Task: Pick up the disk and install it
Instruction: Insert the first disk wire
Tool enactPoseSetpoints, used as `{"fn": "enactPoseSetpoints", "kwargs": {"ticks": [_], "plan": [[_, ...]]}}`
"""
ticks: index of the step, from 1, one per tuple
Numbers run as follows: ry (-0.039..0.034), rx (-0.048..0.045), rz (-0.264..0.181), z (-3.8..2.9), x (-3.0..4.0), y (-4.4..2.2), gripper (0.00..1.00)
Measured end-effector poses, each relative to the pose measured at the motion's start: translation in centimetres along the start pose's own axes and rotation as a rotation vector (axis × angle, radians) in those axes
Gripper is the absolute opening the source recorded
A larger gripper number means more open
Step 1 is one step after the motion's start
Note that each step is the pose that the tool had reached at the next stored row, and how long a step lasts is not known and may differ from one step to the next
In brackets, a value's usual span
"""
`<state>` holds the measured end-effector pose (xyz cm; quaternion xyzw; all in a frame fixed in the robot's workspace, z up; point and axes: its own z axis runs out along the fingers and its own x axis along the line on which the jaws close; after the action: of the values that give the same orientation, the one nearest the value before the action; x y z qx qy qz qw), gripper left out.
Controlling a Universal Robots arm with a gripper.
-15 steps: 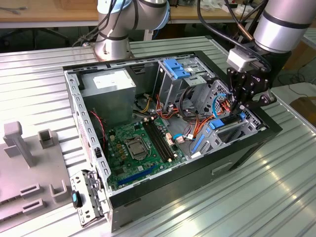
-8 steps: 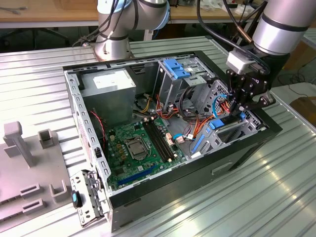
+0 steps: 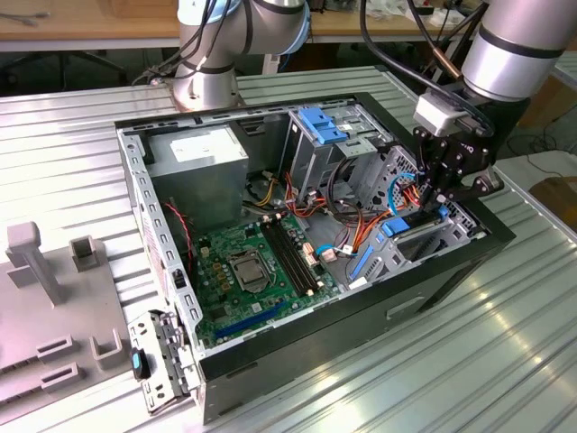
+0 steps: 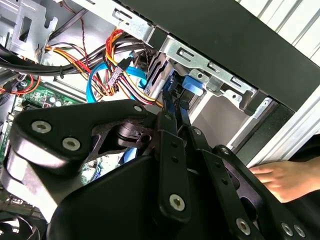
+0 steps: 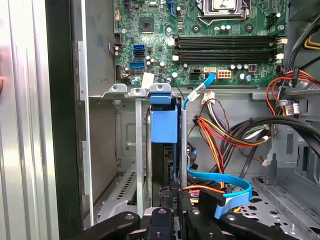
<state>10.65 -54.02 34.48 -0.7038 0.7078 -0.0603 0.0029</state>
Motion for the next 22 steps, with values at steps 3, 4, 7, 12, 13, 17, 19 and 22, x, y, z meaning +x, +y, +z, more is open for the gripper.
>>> {"fn": "enactPoseSetpoints", "kwargs": {"ticks": [3,4,7,12,13,17,19,22], "plan": [[0.0000,0.0000,0.000,0.00,0.00,0.00,0.17],[-0.0001,0.0000,0.000,0.00,0.00,0.00,0.17],[-0.0002,0.0000,0.000,-0.07,0.01,0.00,0.17],[0.0001,0.0000,0.000,-0.16,0.04,-0.01,0.17],[0.0001,0.0000,0.000,-0.15,0.12,-0.01,0.17],[-0.0003,0.0000,0.000,-0.12,0.22,-0.01,0.17],[-0.0003,0.0000,0.000,-0.08,0.23,-0.01,0.17],[-0.0014,0.0000,0.000,0.03,0.22,0.00,0.17]]}}
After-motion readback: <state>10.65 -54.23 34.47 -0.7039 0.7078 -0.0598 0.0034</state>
